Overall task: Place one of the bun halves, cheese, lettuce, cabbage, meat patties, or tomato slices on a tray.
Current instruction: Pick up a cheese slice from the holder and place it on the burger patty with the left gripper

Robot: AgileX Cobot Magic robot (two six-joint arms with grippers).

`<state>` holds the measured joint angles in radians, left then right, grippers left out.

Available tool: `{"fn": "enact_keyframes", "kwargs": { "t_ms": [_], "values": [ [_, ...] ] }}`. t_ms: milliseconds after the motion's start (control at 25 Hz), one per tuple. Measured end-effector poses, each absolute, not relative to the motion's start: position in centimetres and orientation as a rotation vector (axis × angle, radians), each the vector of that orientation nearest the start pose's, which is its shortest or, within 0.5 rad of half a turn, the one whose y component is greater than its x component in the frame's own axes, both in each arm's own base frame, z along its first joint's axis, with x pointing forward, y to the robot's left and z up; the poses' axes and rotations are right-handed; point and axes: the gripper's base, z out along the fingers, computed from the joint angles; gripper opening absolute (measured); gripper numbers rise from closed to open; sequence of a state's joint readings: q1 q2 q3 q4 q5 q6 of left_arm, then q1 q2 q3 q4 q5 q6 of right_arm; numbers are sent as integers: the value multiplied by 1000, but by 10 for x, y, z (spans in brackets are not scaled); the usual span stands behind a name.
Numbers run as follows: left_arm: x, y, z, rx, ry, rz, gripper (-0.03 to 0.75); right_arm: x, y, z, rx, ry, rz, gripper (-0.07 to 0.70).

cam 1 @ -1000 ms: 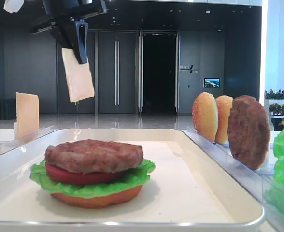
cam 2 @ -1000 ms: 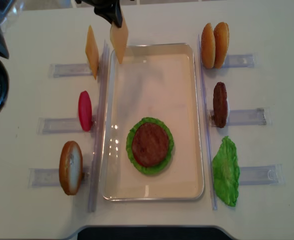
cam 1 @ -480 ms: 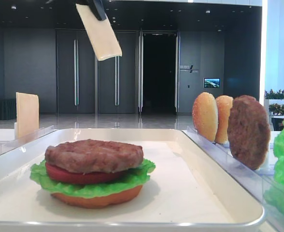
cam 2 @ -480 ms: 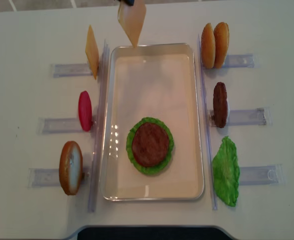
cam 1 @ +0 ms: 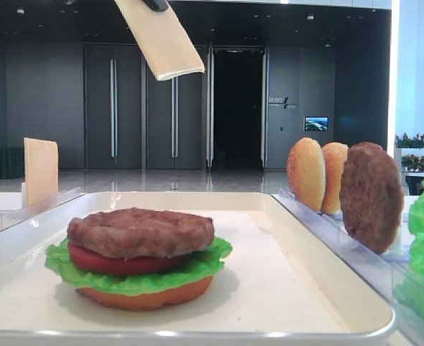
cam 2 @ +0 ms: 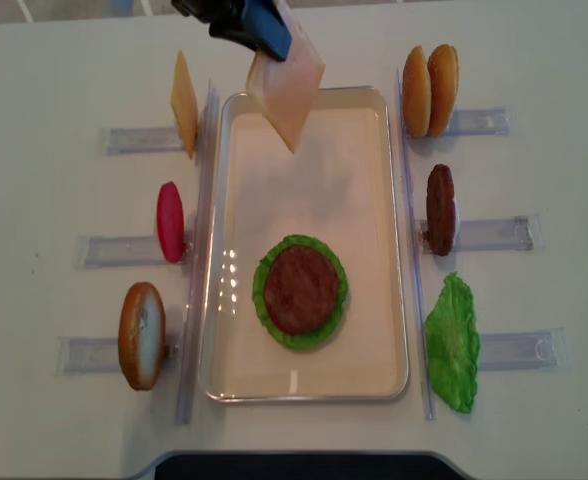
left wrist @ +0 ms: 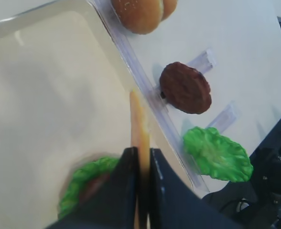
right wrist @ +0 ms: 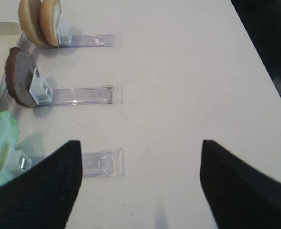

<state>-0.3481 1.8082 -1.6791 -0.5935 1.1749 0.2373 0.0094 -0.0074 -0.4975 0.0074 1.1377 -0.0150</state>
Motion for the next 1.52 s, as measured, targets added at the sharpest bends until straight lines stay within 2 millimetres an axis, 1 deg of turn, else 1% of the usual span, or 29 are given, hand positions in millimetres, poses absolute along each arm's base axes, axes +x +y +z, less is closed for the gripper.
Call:
{"fn": "enact_keyframes", "kwargs": {
  "t_ms": [240, 440, 560, 680, 920, 1160, 1280, 1520],
  "values": [
    [320, -172, 306, 636, 2610, -945, 27, -9, 1, 270, -26, 2116, 6, 520],
    [298, -173, 284, 683, 2564, -1107, 27, -9, 1, 270, -26, 2116, 6, 520],
    [286, -174, 274, 695, 2521, -1210, 27, -9, 1, 270, -26, 2116, 6, 520],
    [277, -174, 264, 700, 2505, -1267, 27, -9, 1, 270, -26, 2116, 6, 520],
    [261, -170, 239, 711, 2550, -1319, 27, -9, 1, 270, -26, 2116, 6, 520],
    [243, -165, 215, 681, 2591, -1375, 27, -9, 1, 270, -26, 2116, 6, 520],
    [240, -162, 204, 656, 2606, -1336, 27, -9, 1, 270, -26, 2116, 6, 520],
    [241, -159, 196, 613, 2610, -1264, 27, -9, 1, 270, -26, 2116, 6, 520]
  ]
}}
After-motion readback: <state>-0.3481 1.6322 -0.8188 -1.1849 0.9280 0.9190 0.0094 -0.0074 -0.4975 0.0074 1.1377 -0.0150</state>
